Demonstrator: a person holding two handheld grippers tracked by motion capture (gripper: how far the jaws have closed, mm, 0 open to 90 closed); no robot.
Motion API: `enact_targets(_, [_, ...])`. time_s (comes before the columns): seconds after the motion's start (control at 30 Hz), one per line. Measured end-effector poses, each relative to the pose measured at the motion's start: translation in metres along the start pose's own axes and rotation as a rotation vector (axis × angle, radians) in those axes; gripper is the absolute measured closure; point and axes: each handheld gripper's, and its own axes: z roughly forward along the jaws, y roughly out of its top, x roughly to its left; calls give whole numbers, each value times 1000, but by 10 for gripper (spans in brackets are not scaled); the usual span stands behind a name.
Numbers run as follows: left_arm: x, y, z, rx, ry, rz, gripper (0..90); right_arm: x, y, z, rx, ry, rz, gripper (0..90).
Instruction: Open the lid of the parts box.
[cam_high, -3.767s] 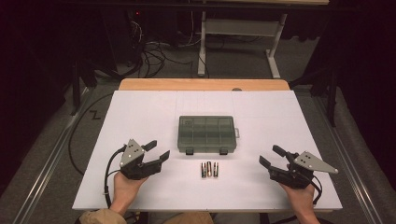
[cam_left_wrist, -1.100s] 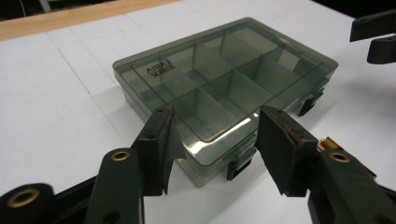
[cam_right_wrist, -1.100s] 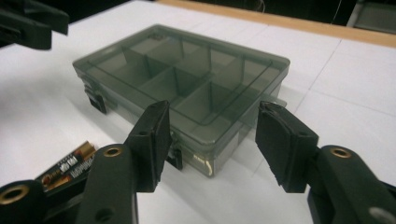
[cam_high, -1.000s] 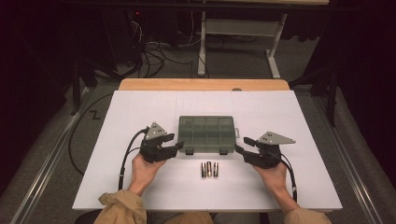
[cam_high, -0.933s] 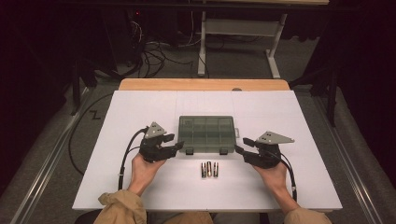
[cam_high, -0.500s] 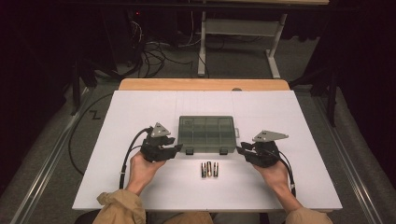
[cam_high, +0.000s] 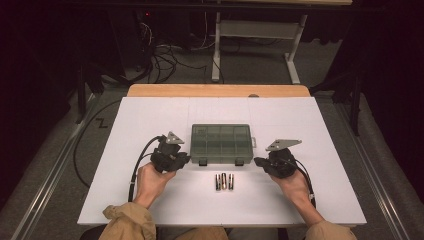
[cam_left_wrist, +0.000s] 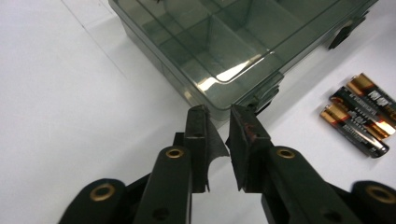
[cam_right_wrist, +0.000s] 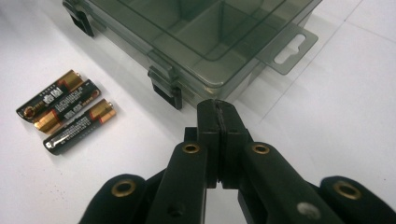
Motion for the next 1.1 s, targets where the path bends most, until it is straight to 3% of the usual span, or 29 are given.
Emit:
enact_targets(0.27, [2,-4,6,42,30,20,851,-2,1,4,32,-14,-10,900])
enact_targets(0.5, [2,-10,13,68,52,67,864,-2,2,7,48,-14,-3,900])
enact_targets(1.1, [1,-12,16,72,58,73,863,-1,3,8,50,-16,-4,900])
